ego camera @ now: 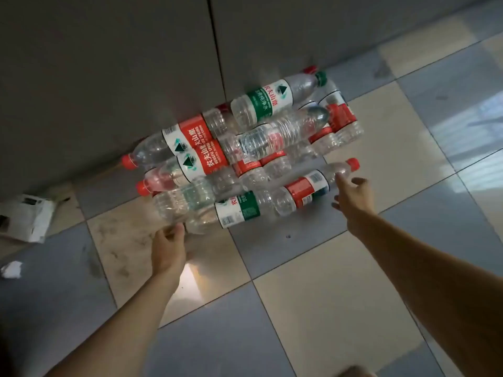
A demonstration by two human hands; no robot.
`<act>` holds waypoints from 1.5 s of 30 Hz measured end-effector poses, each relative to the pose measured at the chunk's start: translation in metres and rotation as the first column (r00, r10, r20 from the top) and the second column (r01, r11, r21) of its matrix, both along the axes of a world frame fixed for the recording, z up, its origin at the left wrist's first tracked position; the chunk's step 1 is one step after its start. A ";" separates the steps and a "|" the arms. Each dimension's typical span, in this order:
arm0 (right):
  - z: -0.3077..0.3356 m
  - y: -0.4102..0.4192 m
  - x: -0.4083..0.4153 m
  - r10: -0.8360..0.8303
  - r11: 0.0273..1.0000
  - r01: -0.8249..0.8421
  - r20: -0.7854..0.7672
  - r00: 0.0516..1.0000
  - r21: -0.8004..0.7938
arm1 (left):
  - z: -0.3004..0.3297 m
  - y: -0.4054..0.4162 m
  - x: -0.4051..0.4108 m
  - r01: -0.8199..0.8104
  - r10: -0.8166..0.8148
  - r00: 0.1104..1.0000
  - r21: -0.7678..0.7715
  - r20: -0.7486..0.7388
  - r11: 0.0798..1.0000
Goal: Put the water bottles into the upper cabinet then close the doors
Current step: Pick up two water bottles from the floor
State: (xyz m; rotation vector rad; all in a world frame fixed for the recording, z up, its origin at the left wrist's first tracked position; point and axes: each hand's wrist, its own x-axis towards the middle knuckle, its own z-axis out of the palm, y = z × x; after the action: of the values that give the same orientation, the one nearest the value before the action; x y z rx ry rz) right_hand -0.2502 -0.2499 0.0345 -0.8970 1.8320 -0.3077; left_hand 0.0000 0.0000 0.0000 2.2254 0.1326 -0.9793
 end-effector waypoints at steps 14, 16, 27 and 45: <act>-0.022 -0.048 0.009 -0.260 0.963 0.252 0.078 0.963 0.090 | 0.002 0.008 0.001 -0.346 0.253 0.923 -0.334 -0.290 0.877; -0.012 -0.041 0.001 -0.292 0.955 0.281 0.134 0.947 0.092 | 0.013 0.012 0.001 -0.342 0.255 0.929 -0.360 -0.269 0.868; 0.089 0.022 0.015 0.448 0.795 -0.396 0.005 0.894 -0.459 | 0.136 -0.061 -0.033 0.730 -0.571 0.642 -0.179 0.513 0.660; 0.053 0.061 -0.007 0.534 0.774 -0.489 0.001 0.845 -0.401 | 0.093 -0.057 -0.068 0.695 -0.602 0.709 -0.219 0.368 0.684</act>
State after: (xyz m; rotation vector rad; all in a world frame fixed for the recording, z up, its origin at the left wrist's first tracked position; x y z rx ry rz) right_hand -0.2568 -0.1885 0.0879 -1.5848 1.3620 -0.3694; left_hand -0.0680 -0.0566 0.0927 2.0543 -0.9707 -0.9388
